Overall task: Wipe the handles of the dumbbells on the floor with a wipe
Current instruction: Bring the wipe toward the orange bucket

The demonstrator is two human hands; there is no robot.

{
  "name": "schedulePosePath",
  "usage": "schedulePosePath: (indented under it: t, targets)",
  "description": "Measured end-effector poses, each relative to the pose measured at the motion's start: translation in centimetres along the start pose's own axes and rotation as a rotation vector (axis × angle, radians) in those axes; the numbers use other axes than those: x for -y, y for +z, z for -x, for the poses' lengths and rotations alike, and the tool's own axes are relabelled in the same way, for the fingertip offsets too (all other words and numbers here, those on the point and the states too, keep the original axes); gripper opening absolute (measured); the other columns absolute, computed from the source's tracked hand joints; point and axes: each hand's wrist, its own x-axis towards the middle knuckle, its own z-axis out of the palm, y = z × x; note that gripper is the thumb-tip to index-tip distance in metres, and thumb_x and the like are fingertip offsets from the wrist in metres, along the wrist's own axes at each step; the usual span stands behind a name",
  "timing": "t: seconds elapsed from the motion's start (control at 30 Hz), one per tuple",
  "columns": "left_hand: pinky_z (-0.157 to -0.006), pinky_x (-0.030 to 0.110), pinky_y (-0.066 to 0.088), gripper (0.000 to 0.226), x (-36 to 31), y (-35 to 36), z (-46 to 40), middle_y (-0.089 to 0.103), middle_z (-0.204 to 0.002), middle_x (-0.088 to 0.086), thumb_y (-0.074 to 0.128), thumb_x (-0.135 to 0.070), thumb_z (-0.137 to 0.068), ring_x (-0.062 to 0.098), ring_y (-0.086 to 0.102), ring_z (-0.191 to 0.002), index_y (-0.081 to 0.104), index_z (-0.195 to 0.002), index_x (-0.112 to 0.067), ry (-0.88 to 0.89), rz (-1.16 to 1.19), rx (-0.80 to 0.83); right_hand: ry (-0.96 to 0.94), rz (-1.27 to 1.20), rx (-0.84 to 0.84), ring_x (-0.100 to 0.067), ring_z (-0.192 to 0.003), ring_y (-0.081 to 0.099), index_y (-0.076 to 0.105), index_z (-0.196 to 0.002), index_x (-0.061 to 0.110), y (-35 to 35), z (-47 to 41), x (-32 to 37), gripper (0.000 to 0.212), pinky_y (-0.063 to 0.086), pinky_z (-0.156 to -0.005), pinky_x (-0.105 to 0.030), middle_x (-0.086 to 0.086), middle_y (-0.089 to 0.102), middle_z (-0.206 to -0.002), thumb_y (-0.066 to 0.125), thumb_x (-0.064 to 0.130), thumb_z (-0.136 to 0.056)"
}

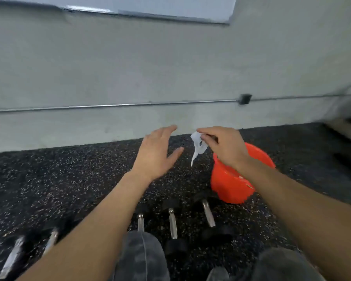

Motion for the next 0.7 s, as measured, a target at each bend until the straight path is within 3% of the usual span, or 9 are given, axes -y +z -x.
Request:
schedulePosePath:
  t: [0.13, 0.43, 0.57, 0.7]
  targets:
    - [-0.116, 0.045, 0.035, 0.067, -6.9, 5.2, -5.5, 0.054, -0.149, 0.004, 0.06, -0.051, -0.097, 0.026, 0.048, -0.138, 0.041, -0.152, -0.02, 0.091, 0.042, 0.068, 0.12, 0.047, -0.075, -0.017, -0.113, 0.069, 0.073, -0.124, 0.031, -4.5, 1.3, -7.2, 0.027, 0.053, -0.098, -0.037, 0.006, 0.074, -0.123, 0.064, 0.029, -0.099]
    - [-0.117, 0.043, 0.029, 0.065, -14.7, 15.6, -15.2, 0.051, -0.15, 0.0, 0.058, -0.053, -0.097, 0.022, 0.044, -0.14, 0.038, -0.152, -0.025, 0.218, 0.108, 0.178, 0.411, 0.047, -0.218, -0.014, -0.104, 0.07, 0.075, -0.12, 0.034, -7.9, -0.1, -20.4, 0.026, 0.053, -0.087, -0.027, 0.01, 0.076, -0.115, 0.062, 0.026, -0.099]
    - [-0.116, 0.044, 0.032, 0.065, -15.0, 18.0, -17.9, 0.054, -0.147, 0.0, 0.059, -0.052, -0.096, 0.022, 0.046, -0.137, 0.039, -0.152, -0.024, 0.217, 0.117, 0.185, 0.452, 0.057, -0.2, -0.014, -0.098, 0.07, 0.071, -0.125, 0.036, -7.8, -1.3, -23.5, 0.029, 0.058, -0.087, -0.035, 0.009, 0.076, -0.114, 0.06, 0.026, -0.1]
    - [-0.116, 0.043, 0.031, 0.064, -14.3, 18.4, -18.4, 0.054, -0.146, 0.0, 0.058, -0.052, -0.096, 0.022, 0.047, -0.136, 0.04, -0.151, -0.024, 0.203, 0.117, 0.214, 0.518, 0.063, -0.011, -0.018, -0.102, 0.069, 0.056, -0.141, 0.041, -7.2, -1.6, -24.7, 0.043, 0.057, -0.091, -0.039, 0.007, 0.072, -0.121, 0.061, 0.033, -0.099]
